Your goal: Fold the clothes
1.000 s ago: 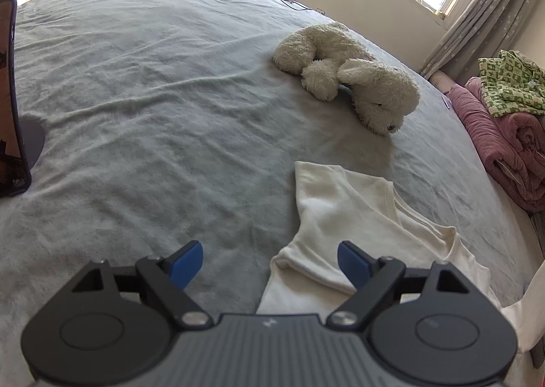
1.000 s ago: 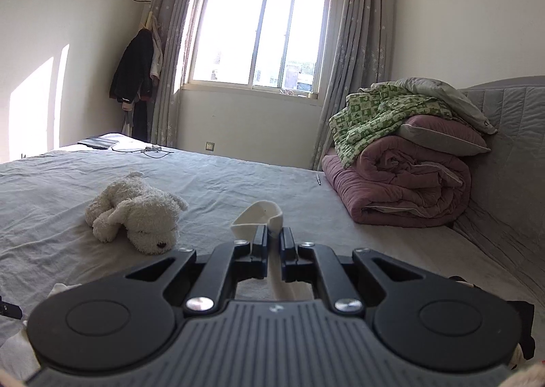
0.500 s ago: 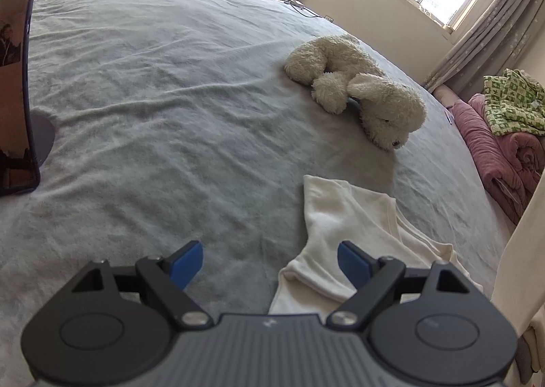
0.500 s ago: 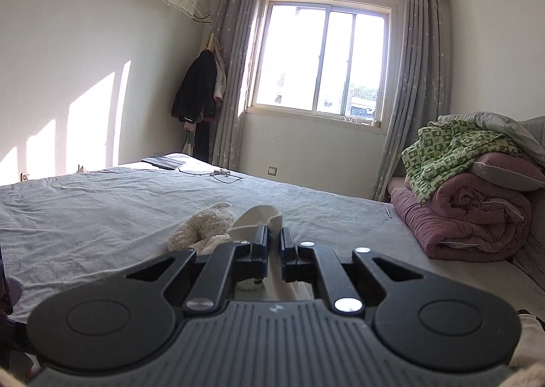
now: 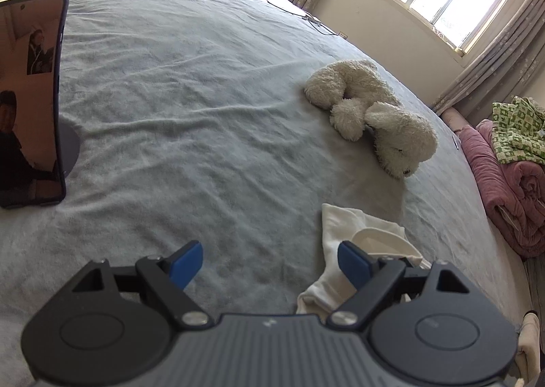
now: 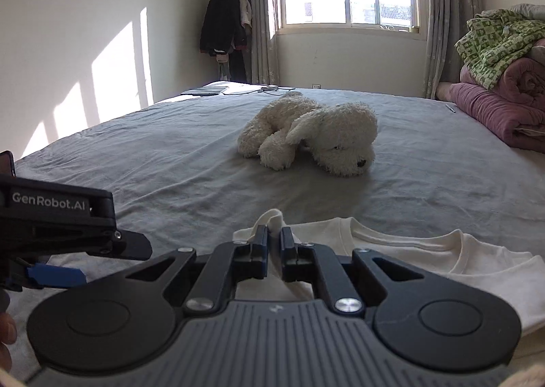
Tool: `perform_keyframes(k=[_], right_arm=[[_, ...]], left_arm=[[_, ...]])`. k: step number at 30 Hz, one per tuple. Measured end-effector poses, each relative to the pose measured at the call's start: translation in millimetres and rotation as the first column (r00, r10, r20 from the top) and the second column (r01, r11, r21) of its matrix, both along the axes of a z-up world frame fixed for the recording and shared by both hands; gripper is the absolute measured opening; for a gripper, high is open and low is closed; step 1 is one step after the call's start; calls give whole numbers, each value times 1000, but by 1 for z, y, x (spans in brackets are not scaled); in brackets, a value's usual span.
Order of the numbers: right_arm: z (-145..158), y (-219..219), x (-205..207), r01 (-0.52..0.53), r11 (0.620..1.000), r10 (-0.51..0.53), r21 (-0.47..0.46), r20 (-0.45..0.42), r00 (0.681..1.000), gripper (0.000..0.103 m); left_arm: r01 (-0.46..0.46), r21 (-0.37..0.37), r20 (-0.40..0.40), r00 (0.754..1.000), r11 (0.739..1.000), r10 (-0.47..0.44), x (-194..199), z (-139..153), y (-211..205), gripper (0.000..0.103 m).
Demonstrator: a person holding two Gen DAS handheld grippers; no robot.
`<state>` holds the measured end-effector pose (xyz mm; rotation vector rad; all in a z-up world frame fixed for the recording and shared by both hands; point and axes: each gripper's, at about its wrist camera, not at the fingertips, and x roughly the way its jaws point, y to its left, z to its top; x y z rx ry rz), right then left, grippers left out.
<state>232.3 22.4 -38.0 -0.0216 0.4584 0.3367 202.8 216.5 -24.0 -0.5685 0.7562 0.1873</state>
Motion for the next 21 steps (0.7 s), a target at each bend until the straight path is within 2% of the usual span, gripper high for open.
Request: perform_keyframes(k=[3,4,5,7,8,10,11,12,14,16,18,21], right_arm=[[-17,4,-5,-32,999,33,11,-59,998,12],[-19,2,-6,-42,999,44,25,-79,996,19],[-22,1,-8,-52,998,56,39,-96,994,22],[-17,-8,-15,-70,994,79,86,-101,992,41],[-15,-13,-18,-79,991,91,109,-103,991,43],[-11,-22,-26,-97,984,114,152,-105,988,43],[-8,-29,-31,-110,984,123,140,-94,988,43],[-5,-35,-37,-121,985,132,126,-83,988,43],[-2,-52,-50,-125,990,128,64,-54,990,43],[-2,-78,-61,-101,995,102,15,-38,994,43],[-3,-104,-69,-56,998,55,-16,-30,998,43],[-7,-142,-73,32,998,-33,-45,-29,999,43]], left_arm=[[6,0,0,1000,1000,-6,1,-1,-1,87],[9,0,0,1000,1000,-9,1,-1,-1,87],[11,0,1,1000,1000,-11,1,-2,-1,86],[16,-5,0,1000,1000,-16,2,-3,0,83],[22,-15,0,1000,1000,-22,3,-5,-1,80],[35,-36,0,999,999,-35,5,-7,-1,75],[45,-44,3,999,998,-44,6,-8,-2,71],[61,-53,6,998,997,-61,7,-10,-4,70],[91,-65,22,996,994,-90,9,-10,-9,56],[136,-68,87,988,988,-130,9,-6,-16,50],[194,-29,159,969,981,-187,11,-1,-29,48],[281,54,236,929,958,-286,18,0,-56,47]])
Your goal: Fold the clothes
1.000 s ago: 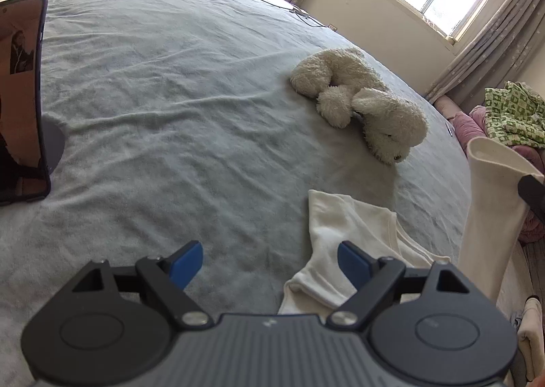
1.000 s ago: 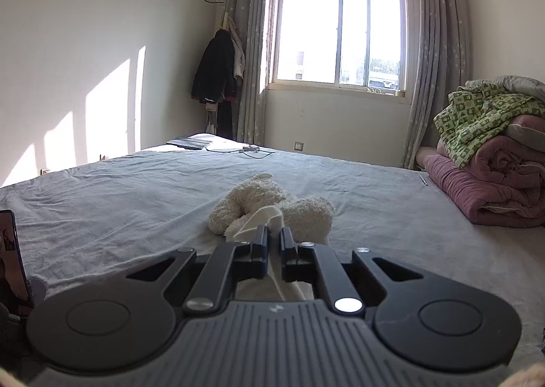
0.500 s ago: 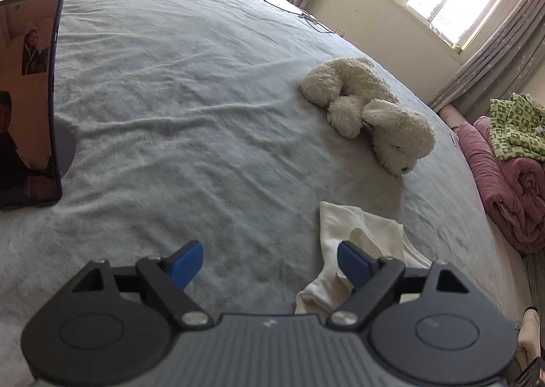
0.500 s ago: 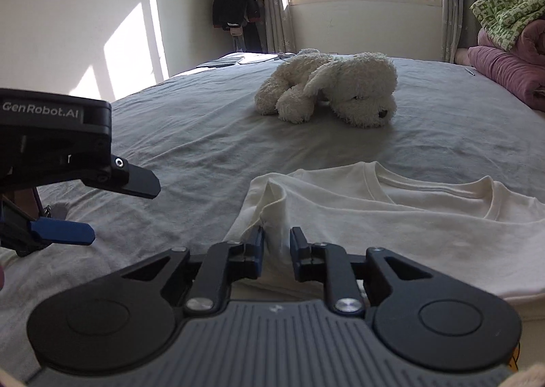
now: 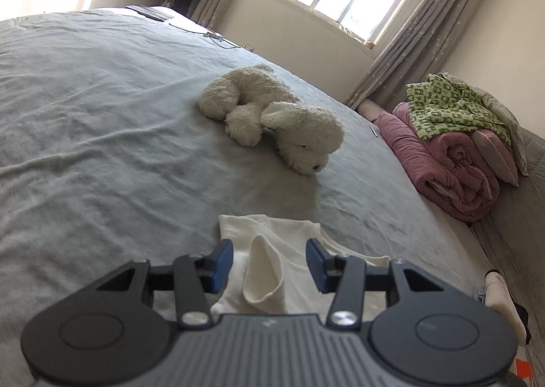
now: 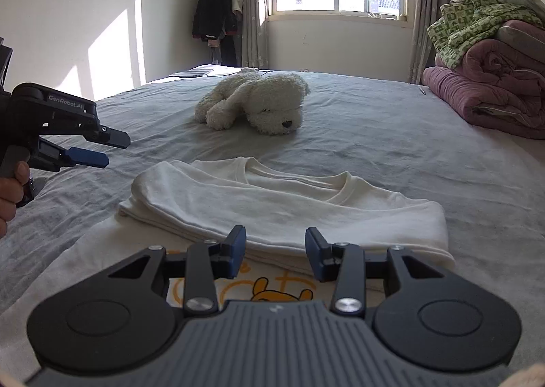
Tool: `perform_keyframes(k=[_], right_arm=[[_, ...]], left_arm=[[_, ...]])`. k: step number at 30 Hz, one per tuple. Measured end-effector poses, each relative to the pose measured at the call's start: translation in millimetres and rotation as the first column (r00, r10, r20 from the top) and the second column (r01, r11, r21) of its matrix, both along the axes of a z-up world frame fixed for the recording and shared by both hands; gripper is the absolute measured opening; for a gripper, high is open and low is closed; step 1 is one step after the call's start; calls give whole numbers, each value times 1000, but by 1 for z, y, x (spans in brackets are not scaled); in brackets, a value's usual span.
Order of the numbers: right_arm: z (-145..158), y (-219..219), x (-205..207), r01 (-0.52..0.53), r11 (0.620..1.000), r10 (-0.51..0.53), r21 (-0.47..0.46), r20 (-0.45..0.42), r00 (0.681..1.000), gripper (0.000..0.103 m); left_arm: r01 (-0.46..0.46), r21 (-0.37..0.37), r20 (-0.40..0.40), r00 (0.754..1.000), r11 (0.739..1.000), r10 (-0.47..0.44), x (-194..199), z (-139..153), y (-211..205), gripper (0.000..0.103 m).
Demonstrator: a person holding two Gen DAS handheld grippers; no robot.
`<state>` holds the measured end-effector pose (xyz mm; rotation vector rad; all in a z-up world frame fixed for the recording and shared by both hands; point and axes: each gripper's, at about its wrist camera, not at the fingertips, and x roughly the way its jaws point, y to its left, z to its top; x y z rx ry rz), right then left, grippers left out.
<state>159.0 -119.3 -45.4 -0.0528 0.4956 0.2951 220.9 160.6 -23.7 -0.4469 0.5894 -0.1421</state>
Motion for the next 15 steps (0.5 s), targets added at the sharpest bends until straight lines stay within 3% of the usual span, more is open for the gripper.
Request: perform_keyframes(k=[4,7,10,13,15], right_arm=[[-6,-40,7,118,993,-118,20,-8,993,43],[-7,-51,14,149,989,-150,22,23,988,43],[-6,-53,19,138,990,-138,14,55,989,43],[-16,-48,30,134,989,-131,-70,44,990,43],[-24,-48,33,153,979,-149,-135,39,988,43]], left_arm=[[70,69,22,997,995,-71,9,-17,-34,48],[77,218,9,997,973,-81,11,-32,-49,48],[18,334,-9,1000,942,-16,11,-41,-45,48],[-25,357,-32,999,934,39,13,-45,-33,52],[-43,330,-41,997,943,60,13,-43,-24,52]])
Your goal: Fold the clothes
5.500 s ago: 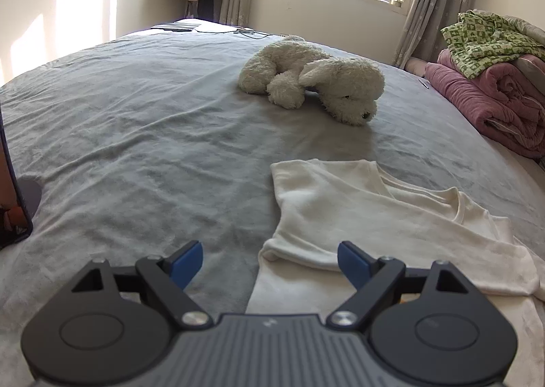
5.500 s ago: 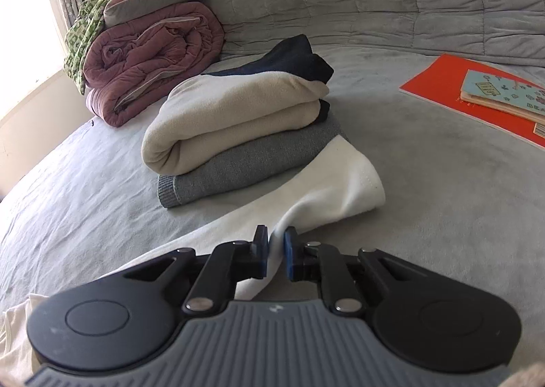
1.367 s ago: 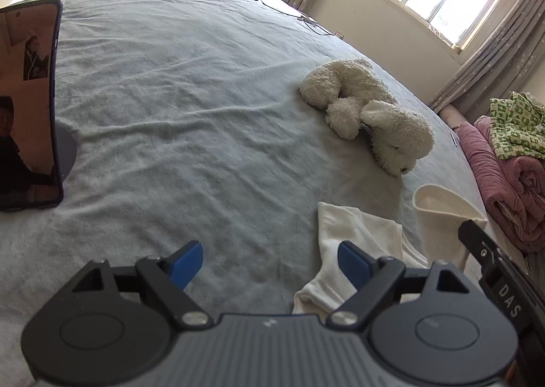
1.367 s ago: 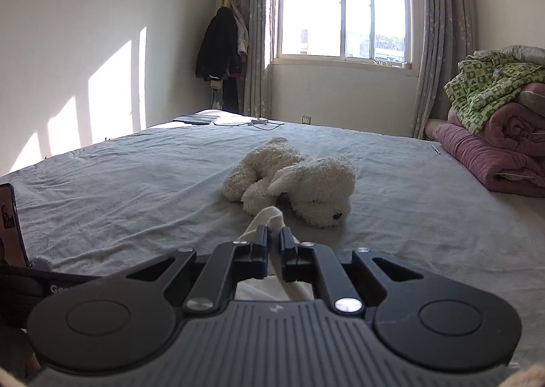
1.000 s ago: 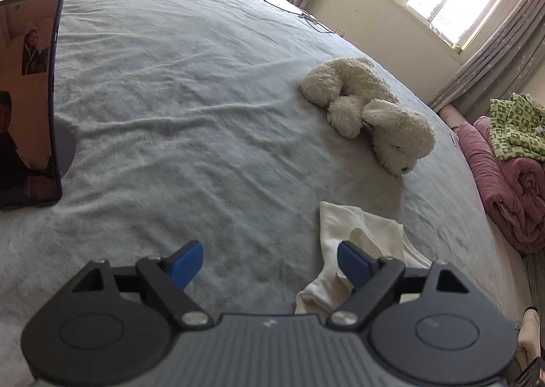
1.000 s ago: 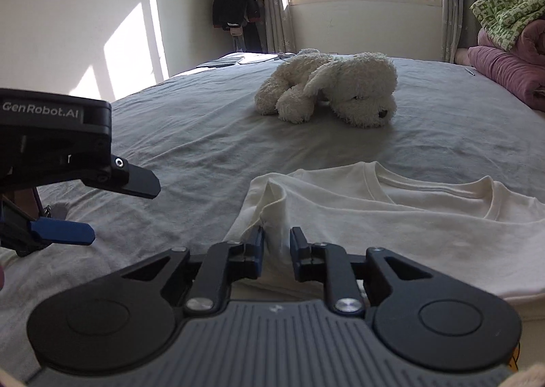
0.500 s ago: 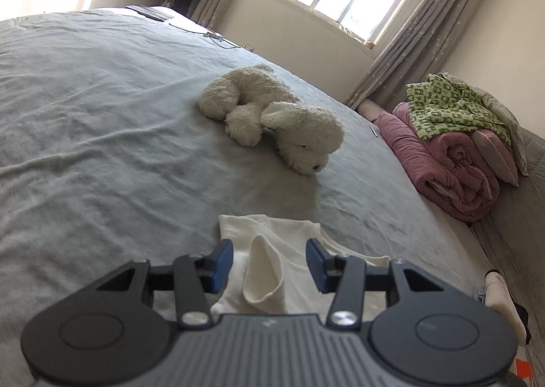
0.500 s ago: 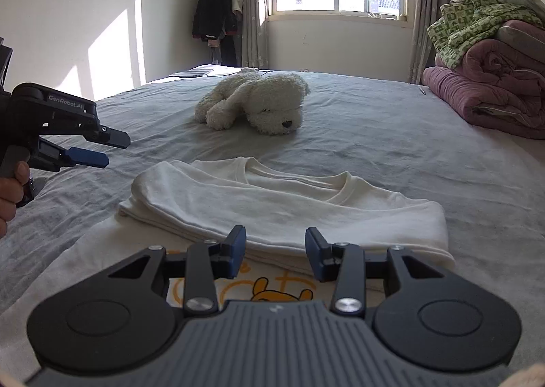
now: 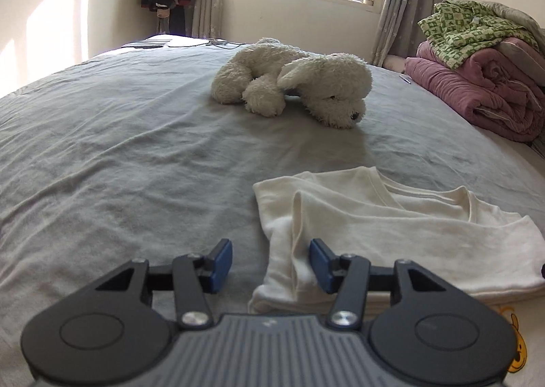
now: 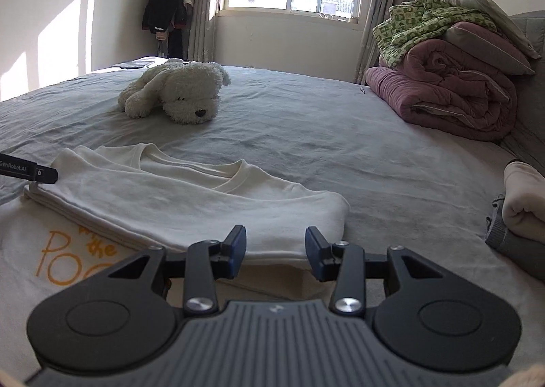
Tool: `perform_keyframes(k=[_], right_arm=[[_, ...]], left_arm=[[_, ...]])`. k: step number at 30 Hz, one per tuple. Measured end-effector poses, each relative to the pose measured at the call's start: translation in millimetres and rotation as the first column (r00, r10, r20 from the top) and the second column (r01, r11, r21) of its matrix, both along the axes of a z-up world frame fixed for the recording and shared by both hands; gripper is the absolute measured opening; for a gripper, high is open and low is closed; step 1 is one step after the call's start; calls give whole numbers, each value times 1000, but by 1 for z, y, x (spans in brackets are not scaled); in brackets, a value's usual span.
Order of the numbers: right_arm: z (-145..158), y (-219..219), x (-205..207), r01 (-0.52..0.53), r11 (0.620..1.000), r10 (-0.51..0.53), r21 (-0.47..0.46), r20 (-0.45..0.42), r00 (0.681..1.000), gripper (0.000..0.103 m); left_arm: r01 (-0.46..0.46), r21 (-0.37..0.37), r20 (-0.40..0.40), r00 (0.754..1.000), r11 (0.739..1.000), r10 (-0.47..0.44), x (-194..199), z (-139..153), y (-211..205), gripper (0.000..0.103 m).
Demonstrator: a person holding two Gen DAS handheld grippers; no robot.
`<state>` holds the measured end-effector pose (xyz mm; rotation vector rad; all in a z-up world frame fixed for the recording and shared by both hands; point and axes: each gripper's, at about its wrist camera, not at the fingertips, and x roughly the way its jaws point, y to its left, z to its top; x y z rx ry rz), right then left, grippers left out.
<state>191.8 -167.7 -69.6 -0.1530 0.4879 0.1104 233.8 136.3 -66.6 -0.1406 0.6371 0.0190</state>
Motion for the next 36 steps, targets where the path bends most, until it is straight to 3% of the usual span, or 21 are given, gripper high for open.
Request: perform_keyframes(k=[6,10,12,17,20,24,27,29,36], right_arm=[[-6,-9,-8,45,995,-45,-93,3,999,43],[-6,-18,-8,66,994,-66,-81,4,998,43],[-13,-22,-5,76,991,-80,-107,-35,996,44],[-9,-22,-10,71,992,-76,-103,-45,996,48],[2,-21,-16,70,995,-71,-67,-10,997,48],[6,-14,-9,44,998,-44,-46,12,999,25],[-8,-16,-4,48,998,-50,-44,-34,998,16],[-15,-22,-3,71,997,-73,-25,-68,995,17],[2,-24,-10,106,994,-100,40,-120,988,19]], left_arm=[[18,-19,100,995,1000,-16,-13,18,-9,51],[31,84,8,999,996,-32,-3,-1,-21,51],[34,88,-31,999,996,-31,1,-12,-18,54],[18,56,-26,1000,998,-17,-1,-3,-13,54],[2,48,31,1000,999,-4,-5,5,-13,53],[21,20,97,995,1000,-23,-9,8,-13,52],[32,80,31,999,996,-34,-2,-4,-19,51],[34,120,-21,999,992,-31,4,-12,-22,53],[-2,-45,36,999,999,3,0,5,-2,49]])
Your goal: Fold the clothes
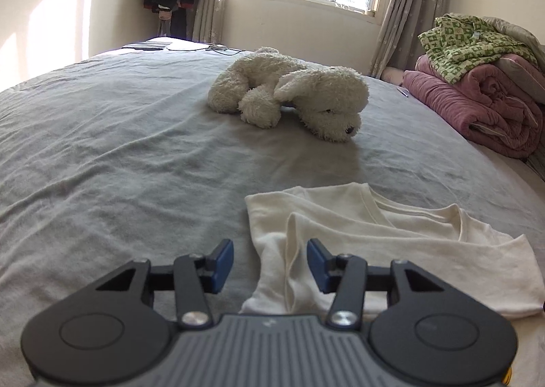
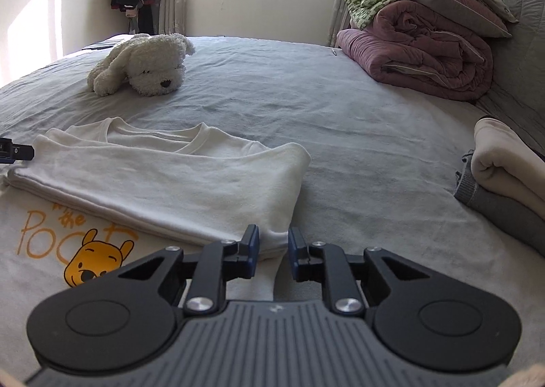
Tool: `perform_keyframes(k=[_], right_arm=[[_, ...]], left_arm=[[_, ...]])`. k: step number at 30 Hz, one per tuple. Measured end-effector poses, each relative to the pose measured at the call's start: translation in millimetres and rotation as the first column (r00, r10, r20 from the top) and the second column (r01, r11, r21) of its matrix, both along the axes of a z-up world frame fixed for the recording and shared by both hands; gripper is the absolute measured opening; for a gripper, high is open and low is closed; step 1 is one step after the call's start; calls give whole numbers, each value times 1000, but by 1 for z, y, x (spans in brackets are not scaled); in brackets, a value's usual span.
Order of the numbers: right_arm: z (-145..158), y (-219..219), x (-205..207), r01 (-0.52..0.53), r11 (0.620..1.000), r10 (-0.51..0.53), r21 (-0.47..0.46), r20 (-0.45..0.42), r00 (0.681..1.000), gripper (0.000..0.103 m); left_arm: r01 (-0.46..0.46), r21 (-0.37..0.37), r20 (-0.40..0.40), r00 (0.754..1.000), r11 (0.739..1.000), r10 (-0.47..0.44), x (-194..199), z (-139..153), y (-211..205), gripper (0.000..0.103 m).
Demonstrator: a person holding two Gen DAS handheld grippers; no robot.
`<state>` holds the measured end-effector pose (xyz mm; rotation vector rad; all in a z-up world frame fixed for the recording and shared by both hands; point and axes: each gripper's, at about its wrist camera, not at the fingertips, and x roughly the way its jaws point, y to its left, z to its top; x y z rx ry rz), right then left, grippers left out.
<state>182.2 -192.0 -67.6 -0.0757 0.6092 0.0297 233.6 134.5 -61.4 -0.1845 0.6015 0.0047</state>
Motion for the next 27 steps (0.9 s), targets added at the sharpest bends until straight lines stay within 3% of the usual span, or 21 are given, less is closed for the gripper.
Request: perform_keyframes(k=[3,6,10,13,15,18,23,27], right_arm=[[4,-5,0,27,998,-25,65,-39,999,19],[7,-8,-1,32,993,-27,117,-38,999,19],[12,-5,-4,-15,996,14,92,14,1000,19],[12,-5,-2,-49,995,45,82,51,998,19],[9,-4,2,-61,995,57,80,52,997,19],[-3,-3,8,-46,998,46,31,-14,999,18],[2,-5,7,-37,999,38,37,-29,999,22],[9,-4,1,-54,995,58,85,-45,997,27]], left_arm=[[-2,-57,-11,1000,998,2,4,-4,6,49],[-8,-79,-18,1000,997,7,6,-8,6,39],[17,-55,94,996,998,-12,-5,5,-3,38],[56,-24,111,992,998,-53,-7,5,-12,36],[67,31,80,994,997,-70,-4,-1,-18,35],[60,125,-20,998,990,-58,7,-19,-25,36],[50,89,-13,999,995,-49,2,-5,-23,37],[83,123,-10,997,989,-83,-13,4,-28,42]])
